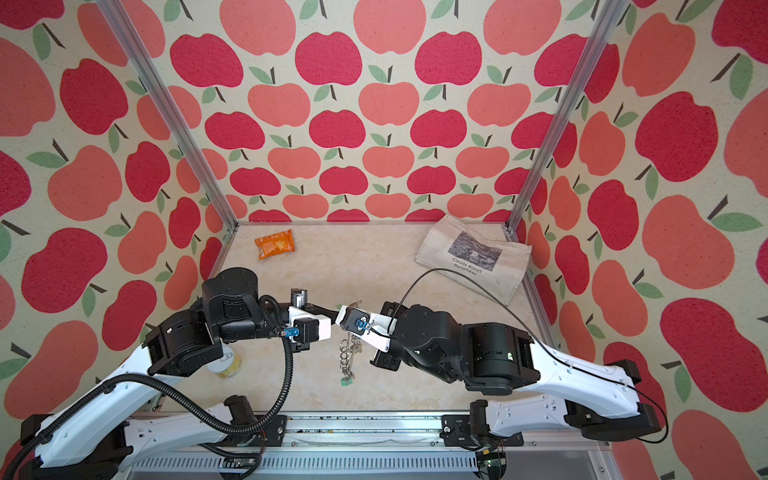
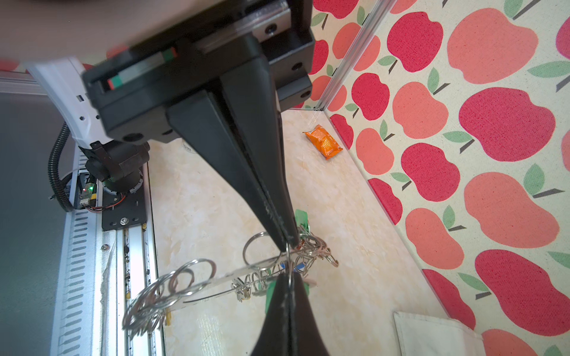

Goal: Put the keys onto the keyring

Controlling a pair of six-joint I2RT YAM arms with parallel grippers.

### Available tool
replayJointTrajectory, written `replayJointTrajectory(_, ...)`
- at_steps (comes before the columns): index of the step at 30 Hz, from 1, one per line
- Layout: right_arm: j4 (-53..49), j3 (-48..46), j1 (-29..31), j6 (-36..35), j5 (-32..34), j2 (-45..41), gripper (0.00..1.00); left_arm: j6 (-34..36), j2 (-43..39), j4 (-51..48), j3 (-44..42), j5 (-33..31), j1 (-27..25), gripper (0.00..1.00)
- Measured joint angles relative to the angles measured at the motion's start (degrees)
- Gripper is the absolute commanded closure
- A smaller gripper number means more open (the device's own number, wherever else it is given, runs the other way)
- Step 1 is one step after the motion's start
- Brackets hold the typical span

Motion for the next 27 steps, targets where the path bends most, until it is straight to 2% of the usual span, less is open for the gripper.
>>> replayJointTrajectory(5, -0.24, 0.0, 2.56, -0.02, -3.56, 0.9, 1.0, -1.86, 1.01, 2.23, 1.09, -0.72, 2.89, 1.0)
replayJointTrajectory(10, -1.66, 0.0, 2.91, 0.0, -4.33, 2.23, 1.0, -3.04, 1.25, 3.08, 1.42, -0.81, 3.04, 1.0)
replayJointTrajectory(19, 0.42, -0.72, 2.95, -0.46, 2.1, -1.9, 1.0, -2.78, -1.64, 5.25, -0.59, 1.01, 3.23, 1.0)
replayJointTrajectory(27, 1.75, -0.15, 2.95, -3.61, 5.88, 0.63, 1.0, -2.58, -1.16, 5.05, -0.59, 1.84, 3.21, 1.0)
